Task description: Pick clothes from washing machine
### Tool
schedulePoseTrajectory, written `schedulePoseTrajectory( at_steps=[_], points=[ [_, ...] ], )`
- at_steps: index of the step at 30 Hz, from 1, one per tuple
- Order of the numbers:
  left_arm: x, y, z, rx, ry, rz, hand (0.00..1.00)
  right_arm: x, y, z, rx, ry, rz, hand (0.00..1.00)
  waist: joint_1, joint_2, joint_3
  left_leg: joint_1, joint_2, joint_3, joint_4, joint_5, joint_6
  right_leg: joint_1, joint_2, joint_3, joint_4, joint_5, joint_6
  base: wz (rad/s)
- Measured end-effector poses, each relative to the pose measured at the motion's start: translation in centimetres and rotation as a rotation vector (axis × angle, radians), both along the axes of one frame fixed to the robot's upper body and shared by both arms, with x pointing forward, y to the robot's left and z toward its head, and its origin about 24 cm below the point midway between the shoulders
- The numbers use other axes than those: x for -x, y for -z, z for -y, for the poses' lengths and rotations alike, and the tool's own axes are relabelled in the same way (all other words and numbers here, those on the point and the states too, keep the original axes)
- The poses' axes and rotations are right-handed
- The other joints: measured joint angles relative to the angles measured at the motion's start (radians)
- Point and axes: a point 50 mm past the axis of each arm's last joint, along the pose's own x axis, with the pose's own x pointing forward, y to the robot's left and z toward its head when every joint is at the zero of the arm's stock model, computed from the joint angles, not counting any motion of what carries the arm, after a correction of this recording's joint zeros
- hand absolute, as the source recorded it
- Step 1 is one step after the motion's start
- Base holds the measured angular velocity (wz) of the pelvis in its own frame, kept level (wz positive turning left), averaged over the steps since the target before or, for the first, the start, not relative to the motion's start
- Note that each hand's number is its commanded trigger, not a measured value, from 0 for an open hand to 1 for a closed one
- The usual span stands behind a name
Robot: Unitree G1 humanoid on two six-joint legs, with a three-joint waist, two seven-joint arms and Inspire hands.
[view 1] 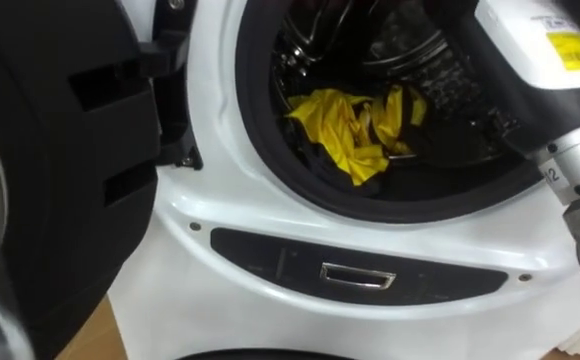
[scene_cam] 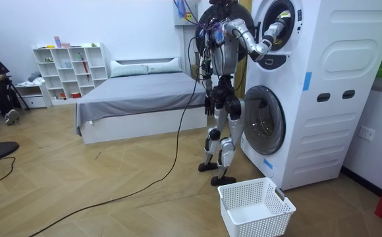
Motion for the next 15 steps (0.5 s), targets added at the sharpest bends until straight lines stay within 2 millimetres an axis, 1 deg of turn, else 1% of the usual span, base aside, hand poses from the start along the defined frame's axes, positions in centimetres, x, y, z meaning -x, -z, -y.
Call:
schedulePoseTrajectory(
  at_steps=[5, 7, 9, 10, 12, 15],
  points=[
    [-0.2, 0.1, 0.0, 0.005, -0.001, -0.004, 0.0, -0.1, 0.1, 0.0, 0.036, 0.002, -0.037, 0.0, -0.003, -0.008, 0.0044, 0.001, 0.001, 0.001, 0.0, 0.0, 0.0, 0.001, 0.0, -0.001, 0.0, 0.0, 0.0, 0.0],
    [-0.2, 0.2, 0.1, 0.009, -0.002, -0.01, 0.0, -0.1, 0.2, -0.1, 0.048, 0.0, -0.062, 0.0, -0.002, -0.008, 0.0052, 0.001, 0.005, 0.0, 0.001, -0.001, 0.0, 0.003, 0.0, -0.001, 0.0, 0.0, 0.0, 0.0],
    [-0.6, 0.2, 0.1, 0.012, 0.004, -0.009, 0.0, -0.2, 0.4, -0.1, 0.074, 0.013, -0.099, 0.0, 0.008, -0.005, 0.0079, 0.0, 0.005, -0.001, -0.002, -0.004, 0.0, 0.003, 0.001, 0.001, 0.001, 0.0, 0.0, 0.0],
    [-0.7, 0.2, 0.2, 0.013, 0.008, -0.008, 0.0, -0.2, 0.5, -0.1, 0.075, 0.014, -0.114, 0.0, 0.018, -0.003, 0.009, 0.001, 0.005, -0.002, -0.001, -0.006, -0.001, 0.003, 0.002, 0.003, 0.001, 0.0, 0.001, -0.07],
    [-1.0, 0.3, 0.3, 0.017, 0.029, -0.005, 0.0, -0.4, 1.3, -0.5, 0.087, 0.007, -0.186, 0.0, 0.034, 0.001, 0.0124, 0.001, 0.002, 0.001, -0.001, -0.008, -0.001, 0.002, 0.003, 0.004, -0.001, 0.0, 0.0, -0.06],
    [-1.7, 0.3, 0.4, 0.019, 0.051, 0.002, 0.0, -0.7, 1.2, -0.7, 0.089, 0.005, -0.221, 0.0, 0.055, 0.002, 0.013, 0.001, 0.003, -0.001, 0.002, -0.007, -0.002, 0.003, 0.004, 0.003, 0.0, -0.001, 0.0, -0.01]
  ],
)
